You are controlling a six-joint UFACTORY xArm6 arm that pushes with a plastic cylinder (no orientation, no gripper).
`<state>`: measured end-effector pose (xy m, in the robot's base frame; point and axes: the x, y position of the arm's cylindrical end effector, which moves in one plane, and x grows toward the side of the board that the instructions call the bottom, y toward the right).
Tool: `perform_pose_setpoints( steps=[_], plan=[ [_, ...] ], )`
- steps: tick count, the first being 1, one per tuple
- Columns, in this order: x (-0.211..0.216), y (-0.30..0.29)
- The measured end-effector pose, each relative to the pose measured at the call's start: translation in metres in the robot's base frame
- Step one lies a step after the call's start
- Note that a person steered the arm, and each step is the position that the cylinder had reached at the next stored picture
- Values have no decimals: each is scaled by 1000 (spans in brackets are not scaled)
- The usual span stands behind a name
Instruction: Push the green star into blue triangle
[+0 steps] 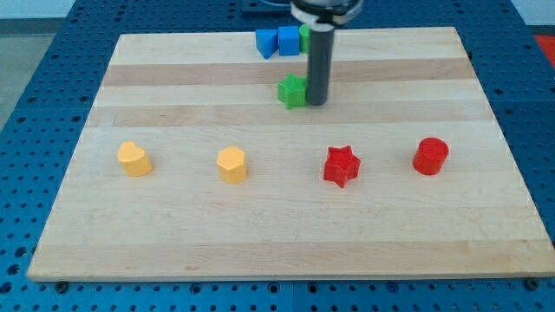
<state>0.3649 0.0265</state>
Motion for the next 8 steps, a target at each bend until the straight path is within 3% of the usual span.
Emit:
perform_pose_setpoints(
  steps=[1,2,3,4,6,8],
  plan=[
    [0,-64],
    [-53,-92],
    [-63,-92],
    [-32,-123],
    [-26,-206],
    [-81,-193]
  ],
)
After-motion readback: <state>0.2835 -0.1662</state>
